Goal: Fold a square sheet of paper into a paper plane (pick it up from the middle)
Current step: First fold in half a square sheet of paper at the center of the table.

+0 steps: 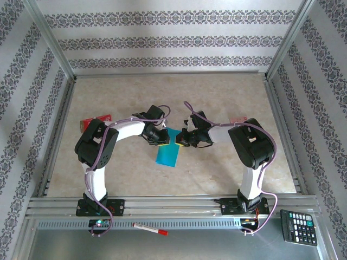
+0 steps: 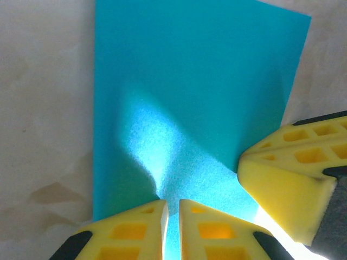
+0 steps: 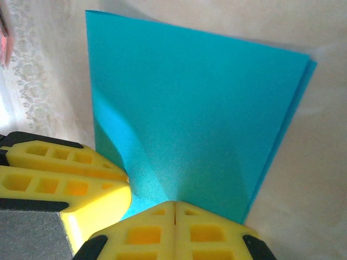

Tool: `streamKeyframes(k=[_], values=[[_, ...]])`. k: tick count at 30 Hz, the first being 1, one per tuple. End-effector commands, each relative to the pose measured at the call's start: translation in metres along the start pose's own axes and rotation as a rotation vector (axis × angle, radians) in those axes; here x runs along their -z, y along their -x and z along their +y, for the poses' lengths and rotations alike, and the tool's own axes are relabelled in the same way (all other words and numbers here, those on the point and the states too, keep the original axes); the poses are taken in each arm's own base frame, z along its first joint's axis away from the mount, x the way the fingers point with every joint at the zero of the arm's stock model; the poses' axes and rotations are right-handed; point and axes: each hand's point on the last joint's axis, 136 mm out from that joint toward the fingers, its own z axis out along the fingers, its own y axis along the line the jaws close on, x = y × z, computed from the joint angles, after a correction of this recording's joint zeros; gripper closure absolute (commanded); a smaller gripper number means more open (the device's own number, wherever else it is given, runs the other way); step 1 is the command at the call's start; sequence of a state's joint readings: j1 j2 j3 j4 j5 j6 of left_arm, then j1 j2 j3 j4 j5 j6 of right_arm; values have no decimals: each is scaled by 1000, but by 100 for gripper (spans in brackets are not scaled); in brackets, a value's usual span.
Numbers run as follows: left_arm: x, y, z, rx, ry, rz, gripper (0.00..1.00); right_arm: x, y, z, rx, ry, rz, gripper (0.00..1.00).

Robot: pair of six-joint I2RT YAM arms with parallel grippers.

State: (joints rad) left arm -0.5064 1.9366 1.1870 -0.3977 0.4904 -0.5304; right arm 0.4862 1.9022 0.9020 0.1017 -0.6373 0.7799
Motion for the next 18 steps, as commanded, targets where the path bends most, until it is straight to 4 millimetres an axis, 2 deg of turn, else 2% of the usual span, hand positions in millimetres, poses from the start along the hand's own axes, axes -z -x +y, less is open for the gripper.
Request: streamKeyframes(k=[1,4,7,13,18], values=[[-2,0,9,17,-1,1,84,-9,-32,-84,-122,-270,54,100],[11,10,-12,3,-72,-34,82,-8,-32,-84,-121,-272,54,100],[18,21,-21,-12,-92,-60,82,-8,-32,-84,-119,-271,53,100],[10,39,-10,15,-74,-68,83,-8,-30,-82,-117,-268,50,100],[-3,43,3,30,-56,-47,84,-7,-30,-82,-119,-270,48,100]])
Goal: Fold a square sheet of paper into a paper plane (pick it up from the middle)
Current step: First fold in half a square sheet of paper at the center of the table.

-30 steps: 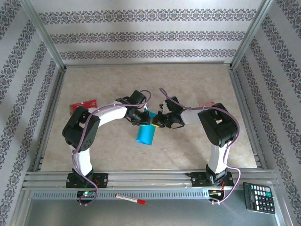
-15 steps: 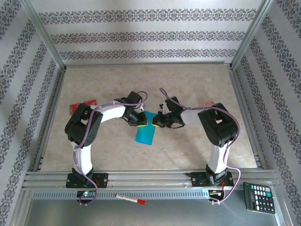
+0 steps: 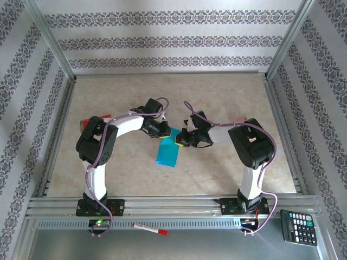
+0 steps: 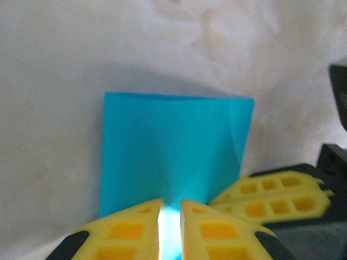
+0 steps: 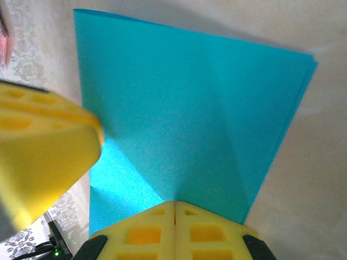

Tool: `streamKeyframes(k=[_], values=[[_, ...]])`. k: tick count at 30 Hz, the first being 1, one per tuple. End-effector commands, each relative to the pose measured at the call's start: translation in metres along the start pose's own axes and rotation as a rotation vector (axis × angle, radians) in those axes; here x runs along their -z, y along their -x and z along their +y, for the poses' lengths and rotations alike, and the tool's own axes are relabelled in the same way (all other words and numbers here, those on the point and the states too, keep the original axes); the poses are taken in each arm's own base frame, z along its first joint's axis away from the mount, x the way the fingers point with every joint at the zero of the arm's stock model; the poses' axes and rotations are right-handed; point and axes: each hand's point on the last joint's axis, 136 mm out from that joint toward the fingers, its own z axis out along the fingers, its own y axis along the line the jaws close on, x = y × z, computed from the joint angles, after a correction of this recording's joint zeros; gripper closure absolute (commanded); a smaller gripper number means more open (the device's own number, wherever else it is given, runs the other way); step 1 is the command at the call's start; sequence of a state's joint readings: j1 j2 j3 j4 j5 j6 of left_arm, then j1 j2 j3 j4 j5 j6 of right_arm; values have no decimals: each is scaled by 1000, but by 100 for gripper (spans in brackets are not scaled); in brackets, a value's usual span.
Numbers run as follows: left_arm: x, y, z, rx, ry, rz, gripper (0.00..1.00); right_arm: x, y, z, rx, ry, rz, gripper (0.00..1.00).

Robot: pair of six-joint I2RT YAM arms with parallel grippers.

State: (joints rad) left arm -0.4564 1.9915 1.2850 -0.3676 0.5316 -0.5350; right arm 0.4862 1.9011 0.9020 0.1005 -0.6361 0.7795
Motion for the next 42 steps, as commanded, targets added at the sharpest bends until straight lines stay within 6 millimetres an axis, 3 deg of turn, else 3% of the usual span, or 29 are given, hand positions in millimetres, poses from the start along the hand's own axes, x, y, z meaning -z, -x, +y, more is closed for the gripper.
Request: streamKeyframes(k=[1,5,7,13,15,30,33,38,42], values=[[-11,2,15,23,12,16,84,-8,-31,-83,-119,-272,50,100],[-11,2,32,29,62,17,84,-8,-31,-86,-124,-277,52,100],[-7,4,31,31,55,11,84,-8,-32,-86,-124,-278,54,100],[11,16,-18,8,-123,-31,81,-6,-31,-86,-125,-279,51,100],[14,20,-25,4,-149,-39,81,-7,-30,-86,-124,-278,49,100],[-21,28,38,69,14,-11,84,-4,-30,-87,-130,-279,49,100],[-12,33,26,67,-30,-31,83,-4,-29,-87,-129,-278,47,100],[9,47,-15,57,-192,-78,81,-3,-30,-88,-132,-280,46,100],[10,50,-19,57,-209,-89,81,-3,-30,-88,-133,-280,46,100]])
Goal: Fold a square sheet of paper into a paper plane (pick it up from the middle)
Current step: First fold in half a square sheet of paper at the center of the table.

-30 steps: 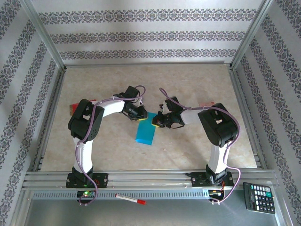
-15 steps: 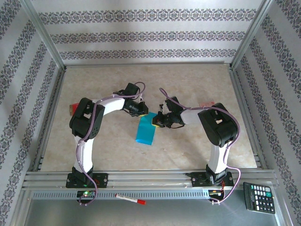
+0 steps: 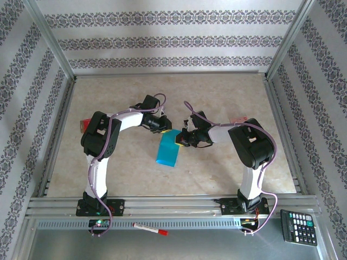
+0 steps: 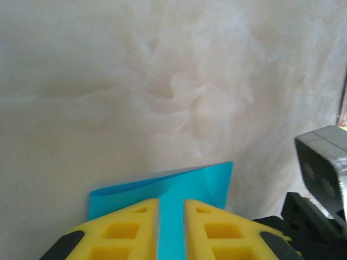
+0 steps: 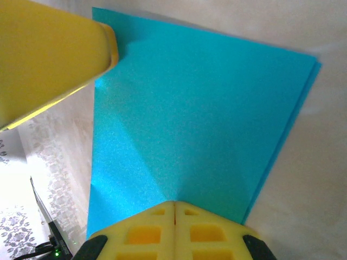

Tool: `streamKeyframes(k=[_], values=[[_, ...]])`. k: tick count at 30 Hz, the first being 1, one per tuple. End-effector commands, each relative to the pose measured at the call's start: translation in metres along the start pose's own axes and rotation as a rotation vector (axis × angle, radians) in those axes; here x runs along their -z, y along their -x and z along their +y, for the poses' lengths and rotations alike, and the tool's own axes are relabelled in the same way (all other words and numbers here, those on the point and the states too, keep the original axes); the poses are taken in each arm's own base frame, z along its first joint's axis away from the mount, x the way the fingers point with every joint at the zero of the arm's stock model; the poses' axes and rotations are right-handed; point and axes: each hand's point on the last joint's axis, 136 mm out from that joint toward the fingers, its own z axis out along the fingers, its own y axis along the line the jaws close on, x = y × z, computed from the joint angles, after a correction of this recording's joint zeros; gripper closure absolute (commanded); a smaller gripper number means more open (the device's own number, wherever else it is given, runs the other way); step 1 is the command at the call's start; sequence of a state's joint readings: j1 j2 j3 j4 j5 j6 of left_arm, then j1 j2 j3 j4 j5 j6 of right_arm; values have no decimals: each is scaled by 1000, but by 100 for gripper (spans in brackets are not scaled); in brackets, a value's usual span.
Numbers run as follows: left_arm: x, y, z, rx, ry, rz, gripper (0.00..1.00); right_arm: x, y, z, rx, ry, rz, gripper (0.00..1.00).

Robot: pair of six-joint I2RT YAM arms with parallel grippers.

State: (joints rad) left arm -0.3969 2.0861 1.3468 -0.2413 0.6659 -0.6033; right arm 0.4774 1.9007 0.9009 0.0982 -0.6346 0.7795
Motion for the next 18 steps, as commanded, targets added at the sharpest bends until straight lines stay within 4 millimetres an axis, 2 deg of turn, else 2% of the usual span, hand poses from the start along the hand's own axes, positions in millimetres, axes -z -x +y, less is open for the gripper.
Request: streamKeyframes(k=[1,5,10,13,18], values=[[14,13,-9,-10,-28,-51,81,-5,-31,-85,-123,-275,50,100],[4,12,24,20,87,-52,82,-5,-31,-86,-123,-275,50,100],[-7,6,50,50,148,-34,82,-4,-32,-87,-125,-277,51,100],[-3,3,45,47,128,-31,82,-3,-33,-88,-126,-280,50,100],[25,8,6,18,36,-77,79,-4,-34,-91,-133,-283,52,100]])
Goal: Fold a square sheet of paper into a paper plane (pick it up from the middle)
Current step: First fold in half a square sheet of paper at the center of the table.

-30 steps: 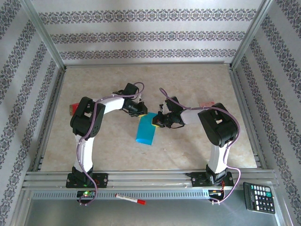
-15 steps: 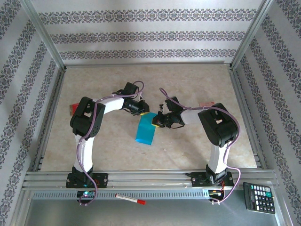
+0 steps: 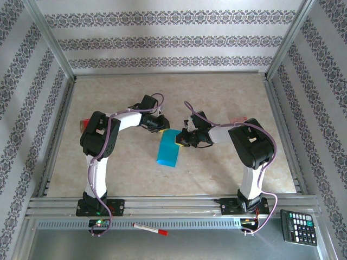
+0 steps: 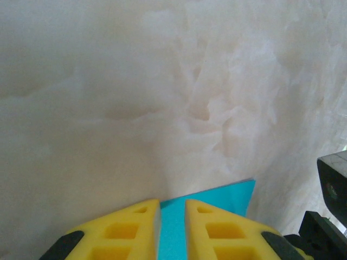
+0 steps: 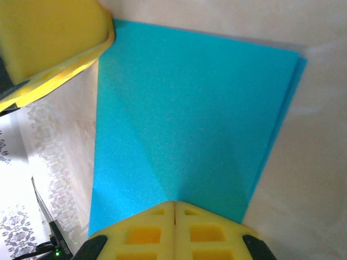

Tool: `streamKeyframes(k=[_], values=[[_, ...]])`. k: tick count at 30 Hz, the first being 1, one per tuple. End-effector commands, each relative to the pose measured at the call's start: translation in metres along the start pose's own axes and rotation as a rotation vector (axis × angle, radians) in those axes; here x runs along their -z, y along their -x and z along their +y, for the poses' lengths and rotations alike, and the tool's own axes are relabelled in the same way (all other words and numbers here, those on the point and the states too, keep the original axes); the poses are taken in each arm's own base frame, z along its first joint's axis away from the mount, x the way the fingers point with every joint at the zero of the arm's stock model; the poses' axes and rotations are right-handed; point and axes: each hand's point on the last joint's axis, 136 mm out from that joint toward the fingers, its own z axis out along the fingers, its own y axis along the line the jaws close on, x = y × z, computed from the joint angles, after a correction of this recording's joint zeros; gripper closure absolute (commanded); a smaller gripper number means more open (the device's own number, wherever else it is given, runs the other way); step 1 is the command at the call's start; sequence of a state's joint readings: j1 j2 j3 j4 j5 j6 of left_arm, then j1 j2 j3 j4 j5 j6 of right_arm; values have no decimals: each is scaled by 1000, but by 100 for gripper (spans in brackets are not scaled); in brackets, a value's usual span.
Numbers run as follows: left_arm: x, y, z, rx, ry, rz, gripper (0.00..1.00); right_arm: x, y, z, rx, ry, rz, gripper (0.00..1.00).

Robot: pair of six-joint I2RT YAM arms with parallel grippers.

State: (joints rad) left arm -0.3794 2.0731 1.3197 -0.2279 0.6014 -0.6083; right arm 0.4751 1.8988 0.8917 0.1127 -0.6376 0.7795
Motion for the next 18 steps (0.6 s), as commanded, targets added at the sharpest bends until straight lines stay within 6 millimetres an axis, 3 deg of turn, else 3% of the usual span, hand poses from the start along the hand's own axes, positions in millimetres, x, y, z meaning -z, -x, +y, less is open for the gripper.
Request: streamKeyframes(k=[1,5,10,14,18], values=[[26,0,-18,-5,-39,-31,78,-4,-34,-90,-137,-289,55,100],[35,-30,-32,-9,-52,21,77,-3,-32,-89,-135,-287,51,100],[28,-80,-29,27,-43,110,80,-4,-33,-90,-136,-288,53,100],[21,-108,-3,75,6,169,82,-3,-33,-90,-135,-288,51,100],[19,-122,33,104,89,192,82,-3,-33,-90,-134,-291,53,100]])
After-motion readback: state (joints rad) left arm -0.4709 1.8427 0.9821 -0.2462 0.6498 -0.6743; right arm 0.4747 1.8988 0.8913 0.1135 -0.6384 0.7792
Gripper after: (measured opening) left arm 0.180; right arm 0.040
